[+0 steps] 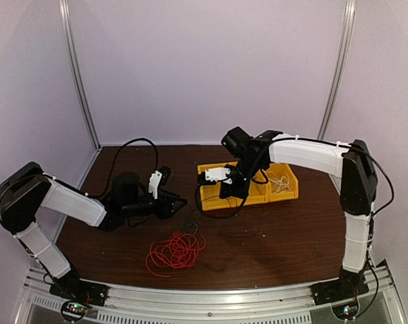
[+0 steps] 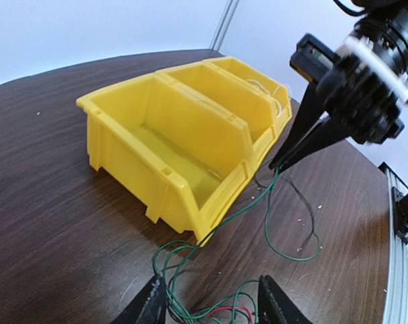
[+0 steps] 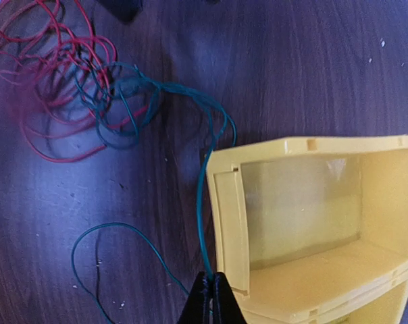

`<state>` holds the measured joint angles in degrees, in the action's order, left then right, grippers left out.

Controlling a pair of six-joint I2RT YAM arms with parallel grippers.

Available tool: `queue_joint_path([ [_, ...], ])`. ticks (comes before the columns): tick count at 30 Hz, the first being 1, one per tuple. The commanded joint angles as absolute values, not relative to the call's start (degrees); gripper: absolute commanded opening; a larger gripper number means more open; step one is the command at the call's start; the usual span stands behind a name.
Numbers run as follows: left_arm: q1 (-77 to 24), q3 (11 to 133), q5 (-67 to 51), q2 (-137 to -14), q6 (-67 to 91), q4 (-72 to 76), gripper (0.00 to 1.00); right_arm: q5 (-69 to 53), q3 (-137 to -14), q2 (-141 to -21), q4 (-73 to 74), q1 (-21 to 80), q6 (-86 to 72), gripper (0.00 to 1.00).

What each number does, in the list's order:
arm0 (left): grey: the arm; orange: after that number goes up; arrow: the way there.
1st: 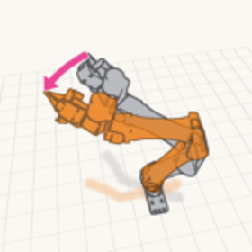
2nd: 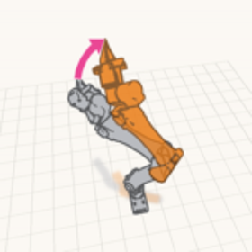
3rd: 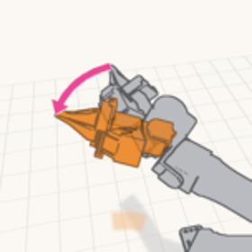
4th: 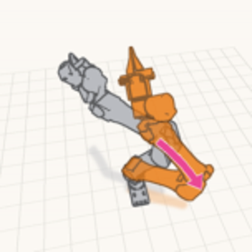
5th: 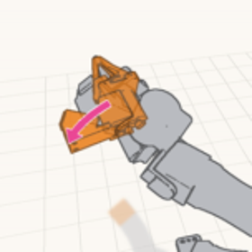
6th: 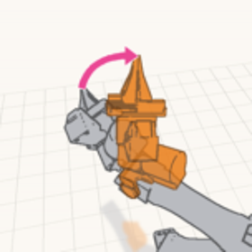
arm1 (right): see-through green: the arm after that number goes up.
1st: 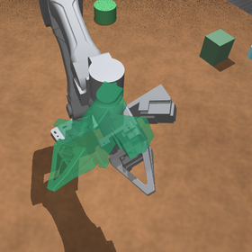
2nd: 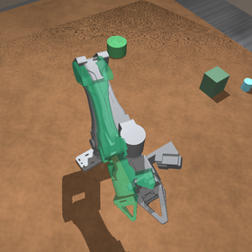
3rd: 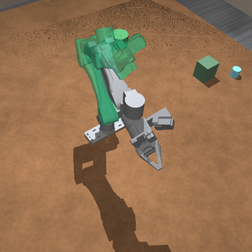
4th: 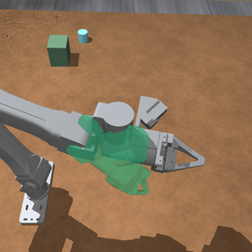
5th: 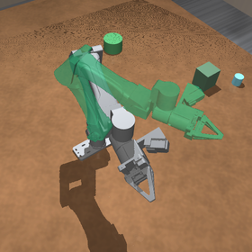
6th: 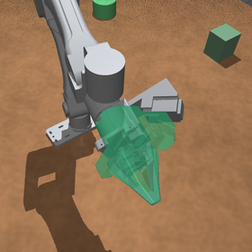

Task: Untangle the cables
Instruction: Untie one of the twisted cables from the tangled cable pile.

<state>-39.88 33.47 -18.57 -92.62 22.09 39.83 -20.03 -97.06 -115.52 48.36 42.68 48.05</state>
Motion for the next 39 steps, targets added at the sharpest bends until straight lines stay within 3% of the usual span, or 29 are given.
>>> queue_joint_path([
  [1, -40.2, 30.7, -25.0, -91.1, 21.0, 53.8, 0.48, -27.2, -101.4, -106.1, 51.5, 44.2, 44.8, 0.01],
  [14, -43.9, 37.5, -27.1, -95.6, 18.0, 58.2, 0.46, -29.9, -111.3, -103.7, 57.3, 48.9, 43.9, 0.01],
  [19, -44.4, 40.0, -29.2, -100.7, 18.8, 59.2, 0.27, -30.1, -113.6, -103.0, 57.8, 49.5, 43.7, 0.01],
  [26, -44.6, 36.7, -27.2, -103.7, 18.1, 59.1, 0.14, -29.6, -117.7, -99.6, 57.1, 49.4, 43.2, 0.0],
  [39, -44.6, 31.6, -21.5, -99.7, 15.6, 45.0, 0.13, -43.2, -135.0, -97.2, 60.1, 39.7, 41.7, 0.0],
])
